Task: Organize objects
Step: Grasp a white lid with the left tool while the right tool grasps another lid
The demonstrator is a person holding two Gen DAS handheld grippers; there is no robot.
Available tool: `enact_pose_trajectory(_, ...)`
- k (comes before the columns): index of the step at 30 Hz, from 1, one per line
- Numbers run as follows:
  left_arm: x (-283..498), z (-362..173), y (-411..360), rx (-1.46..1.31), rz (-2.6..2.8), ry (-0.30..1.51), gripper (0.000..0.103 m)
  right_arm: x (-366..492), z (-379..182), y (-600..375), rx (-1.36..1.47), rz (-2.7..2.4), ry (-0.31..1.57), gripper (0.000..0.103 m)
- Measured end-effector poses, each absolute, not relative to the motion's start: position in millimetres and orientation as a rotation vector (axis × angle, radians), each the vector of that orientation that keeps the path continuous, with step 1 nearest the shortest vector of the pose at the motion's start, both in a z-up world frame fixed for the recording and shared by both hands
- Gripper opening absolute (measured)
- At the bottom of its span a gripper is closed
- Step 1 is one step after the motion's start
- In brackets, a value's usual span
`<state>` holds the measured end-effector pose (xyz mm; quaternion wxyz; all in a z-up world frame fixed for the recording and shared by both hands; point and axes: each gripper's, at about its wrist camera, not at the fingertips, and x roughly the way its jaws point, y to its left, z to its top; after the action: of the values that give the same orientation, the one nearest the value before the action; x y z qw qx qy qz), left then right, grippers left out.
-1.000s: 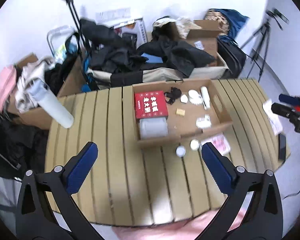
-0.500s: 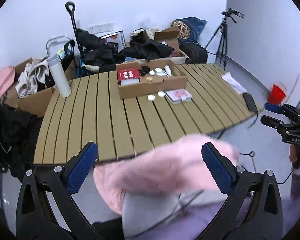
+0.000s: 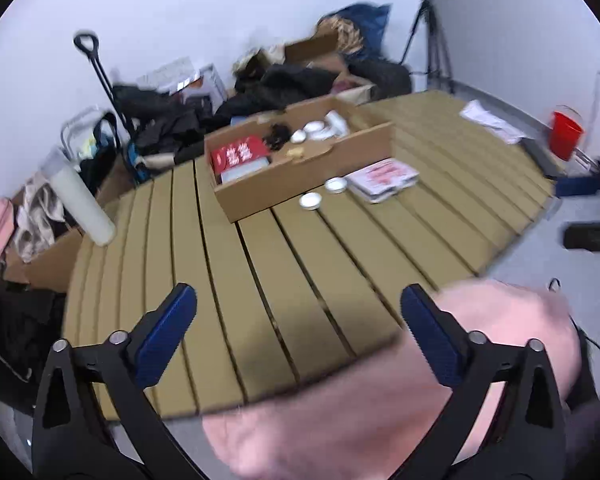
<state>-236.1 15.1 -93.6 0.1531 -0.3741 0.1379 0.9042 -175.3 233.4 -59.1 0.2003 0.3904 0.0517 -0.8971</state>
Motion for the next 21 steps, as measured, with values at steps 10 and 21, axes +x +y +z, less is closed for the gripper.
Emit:
enact_pose_trajectory(10,-392.8,-166.1,58.1,-1.208,2.460,0.186,0.065,-274.4,-99.5,235.0,1.225,-2.487,0.154,0.054)
enact_pose_trajectory(21,-426.5,-211.0,60.1,-1.276,2.427,0.190,0.025,-371.6,-131.2,214.3,1.247,-2.445,0.199,0.054)
